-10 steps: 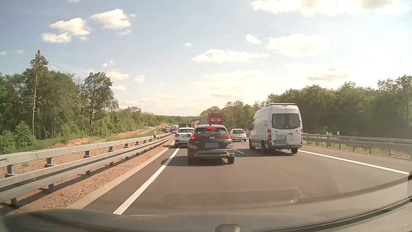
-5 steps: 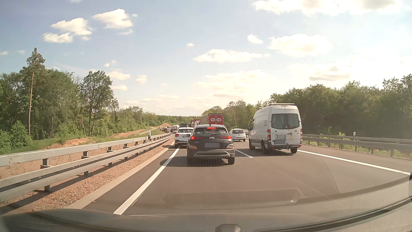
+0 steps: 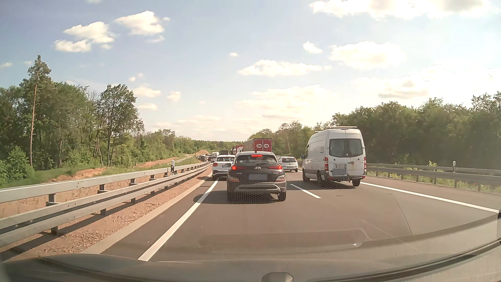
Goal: Follow the waypoints while adhering to traffic rules and regulations
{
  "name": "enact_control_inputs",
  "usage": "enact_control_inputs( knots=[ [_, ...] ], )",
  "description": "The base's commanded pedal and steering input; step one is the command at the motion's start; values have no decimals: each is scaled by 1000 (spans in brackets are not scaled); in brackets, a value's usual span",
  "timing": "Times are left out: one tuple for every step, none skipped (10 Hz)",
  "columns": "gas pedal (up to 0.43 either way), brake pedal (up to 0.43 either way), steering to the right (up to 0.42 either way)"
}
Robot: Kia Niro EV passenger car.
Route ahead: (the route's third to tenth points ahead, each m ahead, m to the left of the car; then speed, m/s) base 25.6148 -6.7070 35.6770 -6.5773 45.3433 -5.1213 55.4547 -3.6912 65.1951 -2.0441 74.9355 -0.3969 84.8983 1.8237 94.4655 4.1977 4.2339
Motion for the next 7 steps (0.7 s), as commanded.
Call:
enact_control_inputs(
  knots=[
    [0,0,-16],
    [0,0,-16],
    [0,0,-16],
    [0,0,-15],
    [0,0,-16],
    [0,0,-15],
    [0,0,-15]
  ],
)
